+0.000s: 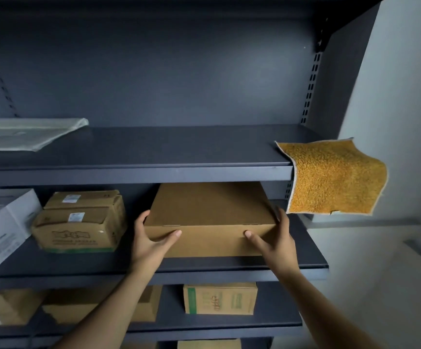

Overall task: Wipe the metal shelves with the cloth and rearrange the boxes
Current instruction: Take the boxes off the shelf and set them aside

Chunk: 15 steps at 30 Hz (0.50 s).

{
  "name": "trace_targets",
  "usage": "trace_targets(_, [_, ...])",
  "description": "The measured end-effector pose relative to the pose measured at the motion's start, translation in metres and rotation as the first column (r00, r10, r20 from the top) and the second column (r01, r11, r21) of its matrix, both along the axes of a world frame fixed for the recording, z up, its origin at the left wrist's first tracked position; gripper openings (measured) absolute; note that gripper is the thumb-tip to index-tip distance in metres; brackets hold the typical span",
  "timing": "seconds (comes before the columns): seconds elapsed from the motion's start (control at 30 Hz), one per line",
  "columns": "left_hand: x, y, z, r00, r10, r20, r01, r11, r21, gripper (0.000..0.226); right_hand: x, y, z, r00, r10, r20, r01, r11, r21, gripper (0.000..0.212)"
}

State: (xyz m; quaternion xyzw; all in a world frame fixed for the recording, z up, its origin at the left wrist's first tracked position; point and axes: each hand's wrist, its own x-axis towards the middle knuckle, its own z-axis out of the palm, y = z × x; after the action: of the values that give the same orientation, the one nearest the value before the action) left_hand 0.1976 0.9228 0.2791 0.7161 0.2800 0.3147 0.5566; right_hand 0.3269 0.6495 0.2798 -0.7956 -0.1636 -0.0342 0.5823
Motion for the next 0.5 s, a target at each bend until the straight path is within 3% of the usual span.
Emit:
trace_targets(0.17, [-0.02,-0.001,0.006,0.999,0.039,0.026,-0.04,0.999,0.018,0.097,-0.02,0.005,0.007,0.999,-0.047,-0.014,0.047,0.998,0.04,0.1])
trace_targets(0.3, [-0.043,0.002,0.014,0.999,0.042,0.025,-0.043,0.999,0.03,0.107,-0.045,0.006,0.01,0.995,-0.101,-0.002,0.101,0.994,0.047,0.09])
trace_targets(0.5, [-0.105,0.0,0.033,0.996,0.015,0.093,-0.018,0.999,0.026,0.082,-0.121,-0.003,0.021,0.985,-0.171,0.034,0.167,0.982,0.086,0.079])
